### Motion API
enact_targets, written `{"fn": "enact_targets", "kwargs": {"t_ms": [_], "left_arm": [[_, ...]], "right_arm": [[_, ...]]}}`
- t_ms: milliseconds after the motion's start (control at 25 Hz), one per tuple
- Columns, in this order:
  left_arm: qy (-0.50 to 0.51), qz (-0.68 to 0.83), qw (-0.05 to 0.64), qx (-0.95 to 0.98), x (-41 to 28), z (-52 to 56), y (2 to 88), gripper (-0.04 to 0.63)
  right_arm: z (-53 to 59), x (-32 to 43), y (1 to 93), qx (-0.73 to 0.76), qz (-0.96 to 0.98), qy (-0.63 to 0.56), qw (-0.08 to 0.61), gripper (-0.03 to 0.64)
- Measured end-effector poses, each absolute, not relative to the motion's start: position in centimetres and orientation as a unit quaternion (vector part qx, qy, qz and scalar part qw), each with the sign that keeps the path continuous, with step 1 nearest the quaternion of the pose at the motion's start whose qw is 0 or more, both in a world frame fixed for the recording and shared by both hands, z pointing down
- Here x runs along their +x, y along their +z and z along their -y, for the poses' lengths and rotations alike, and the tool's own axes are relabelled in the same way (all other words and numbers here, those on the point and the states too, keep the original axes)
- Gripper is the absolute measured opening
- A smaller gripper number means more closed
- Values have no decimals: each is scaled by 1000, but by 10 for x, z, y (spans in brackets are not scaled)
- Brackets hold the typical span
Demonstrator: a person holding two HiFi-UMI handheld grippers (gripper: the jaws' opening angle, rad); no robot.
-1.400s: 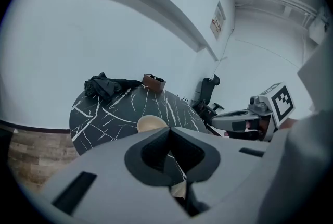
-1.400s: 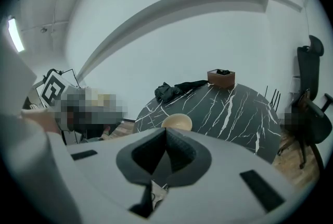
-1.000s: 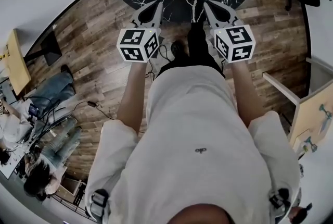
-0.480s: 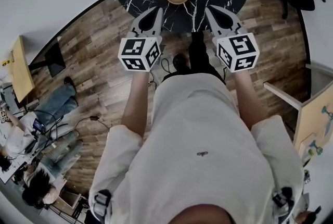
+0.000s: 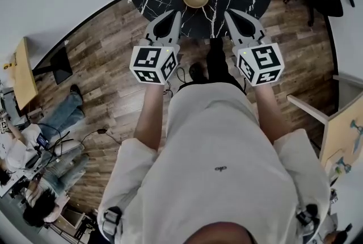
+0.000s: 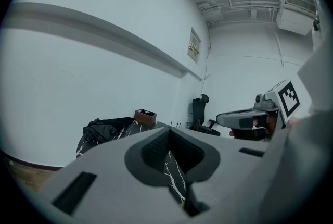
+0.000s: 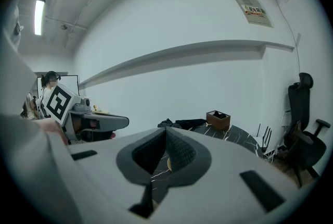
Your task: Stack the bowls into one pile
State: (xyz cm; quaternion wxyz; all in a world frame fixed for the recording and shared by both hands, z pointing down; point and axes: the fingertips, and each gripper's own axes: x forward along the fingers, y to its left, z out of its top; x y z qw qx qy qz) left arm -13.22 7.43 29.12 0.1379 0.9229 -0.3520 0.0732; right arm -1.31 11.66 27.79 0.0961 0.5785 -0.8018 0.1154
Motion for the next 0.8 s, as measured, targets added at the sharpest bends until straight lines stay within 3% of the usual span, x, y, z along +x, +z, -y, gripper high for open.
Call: {"fn": "enact_targets", "kwargs": {"t_ms": [800], "left_arm": [[75,344,142,925,-129,-80,296,5]], "right_arm": [[-124,-18,294,570,804,133,106,4]]}}
